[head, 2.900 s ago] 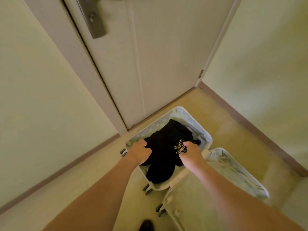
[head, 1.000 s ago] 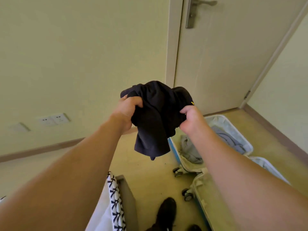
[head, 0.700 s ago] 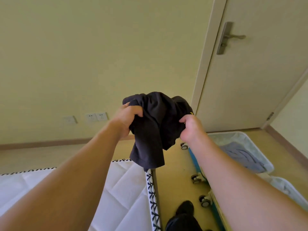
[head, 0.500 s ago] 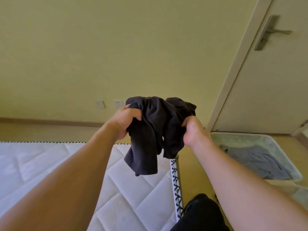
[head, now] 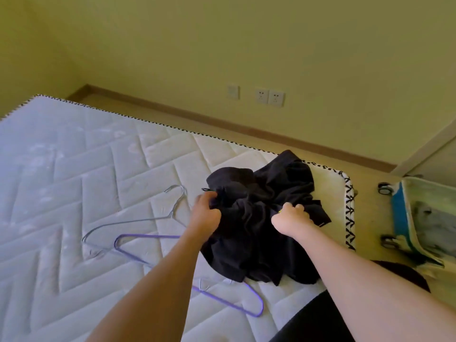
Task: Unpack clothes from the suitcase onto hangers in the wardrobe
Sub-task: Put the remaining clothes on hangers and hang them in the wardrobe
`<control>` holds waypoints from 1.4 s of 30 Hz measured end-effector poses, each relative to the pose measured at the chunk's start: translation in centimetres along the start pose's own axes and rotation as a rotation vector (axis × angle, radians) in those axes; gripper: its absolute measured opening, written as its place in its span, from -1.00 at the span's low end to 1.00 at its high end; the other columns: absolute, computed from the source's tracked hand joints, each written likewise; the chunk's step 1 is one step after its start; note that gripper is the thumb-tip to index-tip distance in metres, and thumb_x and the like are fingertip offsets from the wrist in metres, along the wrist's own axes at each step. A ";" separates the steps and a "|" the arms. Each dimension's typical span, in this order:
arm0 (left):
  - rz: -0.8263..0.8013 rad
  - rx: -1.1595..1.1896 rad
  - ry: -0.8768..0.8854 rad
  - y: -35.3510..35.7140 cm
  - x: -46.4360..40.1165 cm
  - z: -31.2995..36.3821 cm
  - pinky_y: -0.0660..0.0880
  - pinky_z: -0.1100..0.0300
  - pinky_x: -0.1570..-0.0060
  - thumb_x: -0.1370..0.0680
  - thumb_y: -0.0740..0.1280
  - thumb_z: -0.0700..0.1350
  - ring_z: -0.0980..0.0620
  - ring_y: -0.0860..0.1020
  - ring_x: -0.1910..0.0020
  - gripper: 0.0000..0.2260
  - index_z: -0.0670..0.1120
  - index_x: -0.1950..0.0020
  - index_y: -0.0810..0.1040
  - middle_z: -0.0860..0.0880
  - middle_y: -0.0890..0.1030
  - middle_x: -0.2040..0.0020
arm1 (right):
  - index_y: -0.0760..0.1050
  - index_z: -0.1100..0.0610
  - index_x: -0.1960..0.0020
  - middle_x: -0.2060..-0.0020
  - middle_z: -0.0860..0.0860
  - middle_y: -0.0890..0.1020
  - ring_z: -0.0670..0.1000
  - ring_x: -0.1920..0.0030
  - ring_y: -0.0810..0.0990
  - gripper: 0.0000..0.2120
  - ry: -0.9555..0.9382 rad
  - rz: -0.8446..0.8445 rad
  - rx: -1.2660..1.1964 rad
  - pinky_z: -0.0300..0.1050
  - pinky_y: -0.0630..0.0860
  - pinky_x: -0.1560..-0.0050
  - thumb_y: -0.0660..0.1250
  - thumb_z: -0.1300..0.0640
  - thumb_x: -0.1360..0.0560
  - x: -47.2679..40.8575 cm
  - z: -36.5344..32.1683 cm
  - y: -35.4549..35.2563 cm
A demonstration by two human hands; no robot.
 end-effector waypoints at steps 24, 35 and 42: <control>0.437 -0.783 0.238 -11.0 -6.4 16.0 0.34 0.17 0.27 -0.54 0.13 -0.28 -0.10 0.56 0.12 -0.81 -0.15 -0.06 0.49 -0.08 0.62 0.06 | 0.33 0.04 -0.40 -0.40 0.14 0.29 0.23 -0.37 0.29 -0.53 -0.065 0.043 0.087 0.13 0.26 -0.40 0.10 -0.06 -0.52 -4.1 -3.8 -5.2; 0.428 -0.053 0.297 -4.9 -10.5 20.9 0.36 0.03 0.26 -0.51 0.00 -0.31 -0.17 0.45 0.26 -0.87 -0.16 0.01 0.27 -0.11 0.48 0.25 | 0.15 0.07 -0.50 -0.32 0.13 0.40 0.23 -0.19 0.51 -0.34 -0.024 0.092 -0.245 0.10 0.48 -0.13 0.14 -0.01 -0.41 -13.9 0.3 -10.6; 0.461 -0.218 0.323 -2.4 -14.1 20.3 0.45 -0.05 0.22 -0.56 -0.01 -0.26 -0.20 0.48 0.27 -0.88 -0.15 0.05 0.29 -0.15 0.50 0.30 | 0.23 0.21 -0.45 -0.17 0.14 0.51 0.15 -0.01 0.50 -0.37 -0.028 -0.066 -0.285 -0.08 0.38 0.11 0.27 0.01 -0.44 -18.5 -1.8 -10.4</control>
Point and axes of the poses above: each hand's wrist, its own x-axis away from the middle knuckle, its own y-axis out of the palm, z = x × y, the point moved 1 cm from there along -x, towards the middle knuckle
